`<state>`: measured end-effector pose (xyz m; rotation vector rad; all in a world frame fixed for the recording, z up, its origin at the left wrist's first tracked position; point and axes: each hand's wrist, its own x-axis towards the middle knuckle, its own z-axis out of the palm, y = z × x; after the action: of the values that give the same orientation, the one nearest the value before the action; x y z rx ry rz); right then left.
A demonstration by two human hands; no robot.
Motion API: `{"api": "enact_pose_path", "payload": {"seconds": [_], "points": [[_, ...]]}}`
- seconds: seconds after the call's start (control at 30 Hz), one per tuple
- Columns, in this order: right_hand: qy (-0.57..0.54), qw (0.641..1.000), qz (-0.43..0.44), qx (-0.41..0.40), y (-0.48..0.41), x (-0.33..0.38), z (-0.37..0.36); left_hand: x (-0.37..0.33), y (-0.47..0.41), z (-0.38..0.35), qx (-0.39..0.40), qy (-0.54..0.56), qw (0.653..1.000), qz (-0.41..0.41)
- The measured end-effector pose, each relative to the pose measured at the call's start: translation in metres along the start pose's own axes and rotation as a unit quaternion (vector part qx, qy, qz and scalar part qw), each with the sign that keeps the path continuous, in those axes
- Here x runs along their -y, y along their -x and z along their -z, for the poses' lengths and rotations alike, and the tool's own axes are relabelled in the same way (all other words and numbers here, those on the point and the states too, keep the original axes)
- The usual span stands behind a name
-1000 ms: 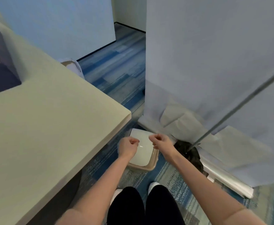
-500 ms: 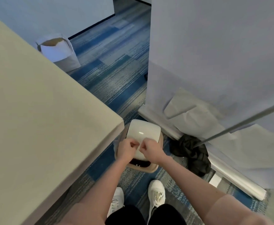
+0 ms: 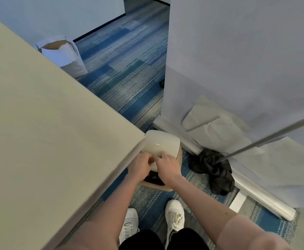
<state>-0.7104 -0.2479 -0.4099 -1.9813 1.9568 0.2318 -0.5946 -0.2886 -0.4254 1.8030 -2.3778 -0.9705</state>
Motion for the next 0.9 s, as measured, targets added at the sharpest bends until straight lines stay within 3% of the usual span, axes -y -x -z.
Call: {"api": "enact_pose_path", "payload": {"seconds": [0.33, 0.5, 0.9], "points": [[0.009, 0.999, 0.045, -0.005, 0.000, -0.008, 0.000, -0.003, -0.006, 0.004, 0.005, -0.011, 0.999, -0.043], [-0.032, 0.999, 0.036, -0.019, 0.004, -0.007, 0.000, -0.007, -0.002, 0.009, 0.000, -0.033, 0.997, -0.066], [-0.010, 0.999, 0.029, -0.011, -0.001, -0.008, -0.001, -0.007, -0.006, 0.011, 0.008, -0.048, 0.997, -0.062]]}}
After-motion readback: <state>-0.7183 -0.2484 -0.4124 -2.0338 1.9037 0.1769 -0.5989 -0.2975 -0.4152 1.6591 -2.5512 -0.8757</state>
